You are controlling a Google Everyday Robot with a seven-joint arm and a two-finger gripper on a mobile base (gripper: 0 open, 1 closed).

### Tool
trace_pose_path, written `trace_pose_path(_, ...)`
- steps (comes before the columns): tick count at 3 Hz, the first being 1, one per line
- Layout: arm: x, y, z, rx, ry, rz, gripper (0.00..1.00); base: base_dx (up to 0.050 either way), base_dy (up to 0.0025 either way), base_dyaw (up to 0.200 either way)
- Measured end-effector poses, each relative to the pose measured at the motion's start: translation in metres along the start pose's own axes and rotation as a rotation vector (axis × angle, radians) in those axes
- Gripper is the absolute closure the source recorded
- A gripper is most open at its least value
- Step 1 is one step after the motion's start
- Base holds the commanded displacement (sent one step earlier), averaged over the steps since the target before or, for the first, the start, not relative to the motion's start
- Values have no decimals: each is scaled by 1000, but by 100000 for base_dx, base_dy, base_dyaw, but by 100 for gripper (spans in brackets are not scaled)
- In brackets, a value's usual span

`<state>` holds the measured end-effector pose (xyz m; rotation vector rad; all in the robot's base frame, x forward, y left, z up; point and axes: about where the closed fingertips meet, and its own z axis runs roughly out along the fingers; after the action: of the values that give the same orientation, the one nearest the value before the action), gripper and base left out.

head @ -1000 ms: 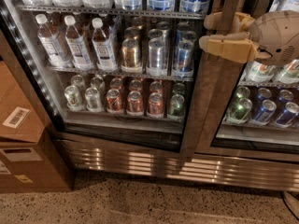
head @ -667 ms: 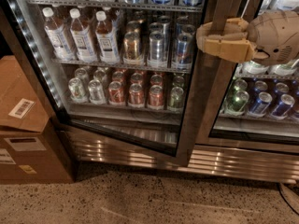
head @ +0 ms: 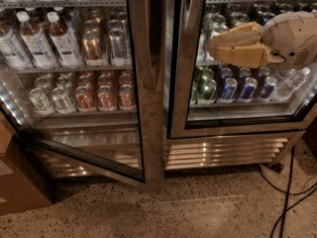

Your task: Open left fridge door

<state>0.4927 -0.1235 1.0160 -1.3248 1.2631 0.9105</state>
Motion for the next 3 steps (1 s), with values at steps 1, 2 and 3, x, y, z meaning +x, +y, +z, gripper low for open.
trace_pose_path(1, 0, 0, 0, 0, 0, 0, 100, 0, 0, 0)
trace_pose_path(2, 0, 0, 0, 0, 0, 0, 81, 0, 0, 0)
trace_pose_path(3, 0, 0, 0, 0, 0, 0, 58, 0, 0, 0)
